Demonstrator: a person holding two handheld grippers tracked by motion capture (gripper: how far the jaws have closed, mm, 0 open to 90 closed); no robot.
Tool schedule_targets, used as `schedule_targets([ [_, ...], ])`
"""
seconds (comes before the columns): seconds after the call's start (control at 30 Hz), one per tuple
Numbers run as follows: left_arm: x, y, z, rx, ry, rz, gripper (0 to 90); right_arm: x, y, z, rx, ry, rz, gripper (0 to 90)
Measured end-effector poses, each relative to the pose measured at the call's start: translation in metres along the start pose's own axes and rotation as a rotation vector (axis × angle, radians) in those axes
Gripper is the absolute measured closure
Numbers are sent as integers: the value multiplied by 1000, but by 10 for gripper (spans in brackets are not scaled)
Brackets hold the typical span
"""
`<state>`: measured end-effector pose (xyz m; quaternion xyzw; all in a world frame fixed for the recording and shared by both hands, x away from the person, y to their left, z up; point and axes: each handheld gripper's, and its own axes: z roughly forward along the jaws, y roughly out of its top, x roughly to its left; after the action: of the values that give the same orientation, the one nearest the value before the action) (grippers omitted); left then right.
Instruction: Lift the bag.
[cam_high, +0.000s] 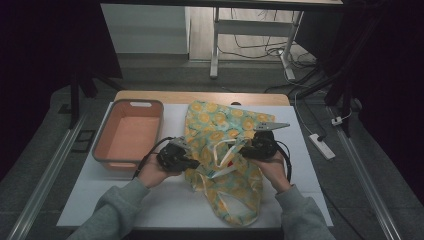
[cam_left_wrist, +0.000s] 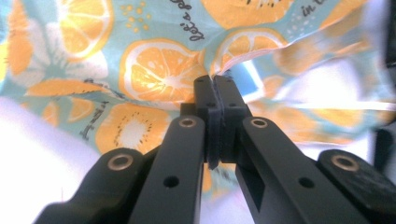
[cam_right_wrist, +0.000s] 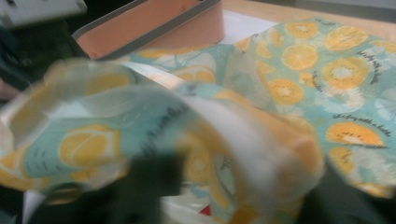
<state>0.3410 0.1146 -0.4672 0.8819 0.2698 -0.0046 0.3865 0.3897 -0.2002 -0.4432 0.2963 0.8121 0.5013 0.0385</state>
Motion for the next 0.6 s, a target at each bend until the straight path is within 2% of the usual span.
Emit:
schedule_targets([
  [0.07,0,-6,-11,-31,-22,-13,892,7,-1,-5,-4,-12,-15,350],
  [0.17,1,-14,-22,-58,-35,-30,892,17,-3,-16,5,-4,-44,241],
  [0.27,5,-22,-26,-66,-27,-50,892,26,-10,-33,-3,42,-53,186],
  [0.37,9,-27,-27,-66,-28,-68,892,33,-21,-52,-16,54,-50,176],
  [0.47,11,-29,-28,-69,-25,-75,892,38,-42,-69,8,-9,-55,186],
  [0.53,12,-30,-29,-68,-25,-78,892,40,-60,-75,58,-66,-67,196],
  [0.6,12,-30,-29,-68,-24,-81,892,39,-79,-77,109,-101,-68,206],
])
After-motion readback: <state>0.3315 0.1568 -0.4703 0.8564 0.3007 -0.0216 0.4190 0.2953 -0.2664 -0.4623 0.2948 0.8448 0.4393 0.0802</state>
